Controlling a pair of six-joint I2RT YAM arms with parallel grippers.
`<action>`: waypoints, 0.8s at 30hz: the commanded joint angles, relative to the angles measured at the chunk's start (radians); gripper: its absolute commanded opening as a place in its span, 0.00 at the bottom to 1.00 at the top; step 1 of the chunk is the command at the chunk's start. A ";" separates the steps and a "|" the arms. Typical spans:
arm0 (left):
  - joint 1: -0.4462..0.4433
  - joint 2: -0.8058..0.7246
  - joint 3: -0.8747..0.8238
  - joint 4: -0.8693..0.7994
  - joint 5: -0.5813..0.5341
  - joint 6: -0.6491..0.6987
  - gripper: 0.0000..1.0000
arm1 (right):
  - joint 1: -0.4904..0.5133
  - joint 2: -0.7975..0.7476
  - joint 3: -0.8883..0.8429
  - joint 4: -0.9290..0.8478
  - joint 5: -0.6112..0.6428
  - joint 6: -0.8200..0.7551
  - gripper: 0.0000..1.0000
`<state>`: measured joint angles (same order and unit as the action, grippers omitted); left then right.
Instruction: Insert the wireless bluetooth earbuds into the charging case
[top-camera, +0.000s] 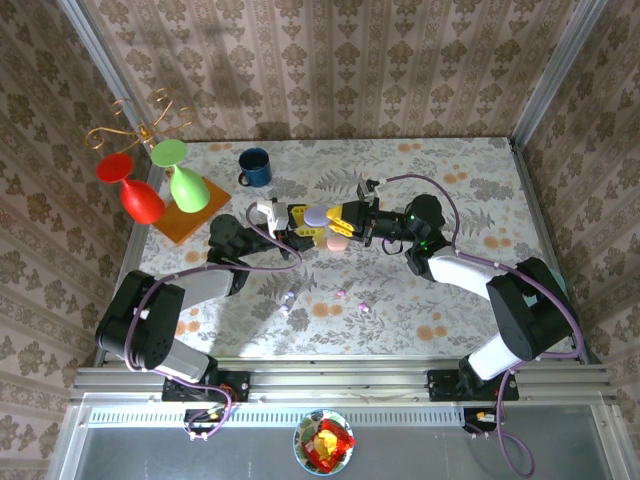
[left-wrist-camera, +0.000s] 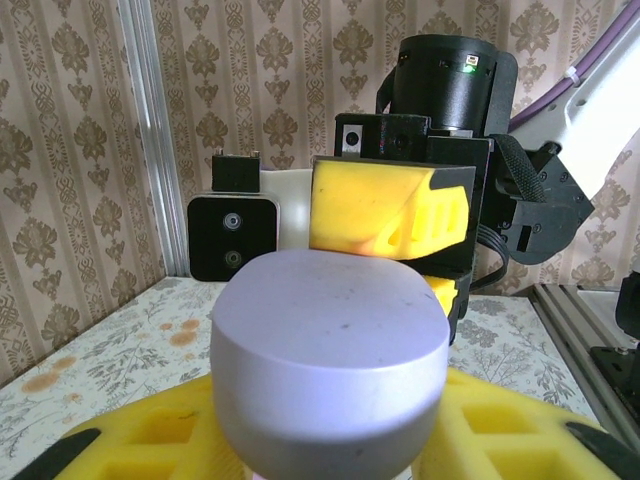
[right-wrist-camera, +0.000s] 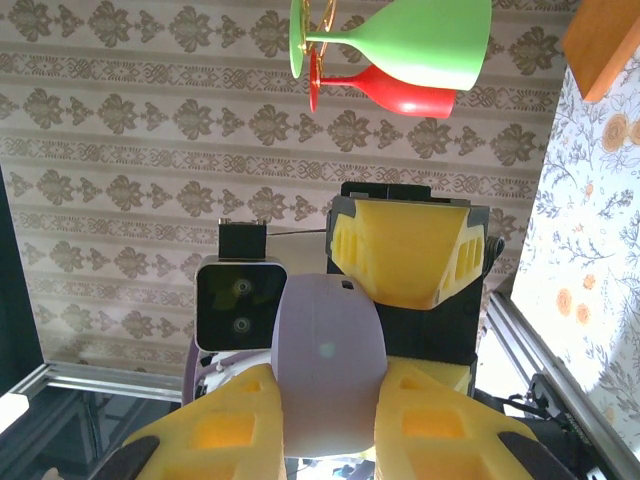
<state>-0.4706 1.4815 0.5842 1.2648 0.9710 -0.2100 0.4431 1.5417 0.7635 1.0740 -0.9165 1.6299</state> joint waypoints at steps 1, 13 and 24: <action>-0.001 -0.026 0.028 0.032 0.022 -0.012 0.43 | -0.004 0.003 -0.002 0.011 -0.007 -0.011 0.13; -0.005 -0.027 0.028 0.032 0.028 -0.015 0.48 | -0.004 0.002 0.005 -0.024 -0.009 -0.036 0.13; -0.005 -0.026 0.032 0.031 0.041 -0.022 0.34 | -0.004 0.002 0.008 -0.029 -0.008 -0.037 0.13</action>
<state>-0.4706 1.4780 0.5842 1.2613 0.9737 -0.2176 0.4419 1.5417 0.7635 1.0615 -0.9180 1.6180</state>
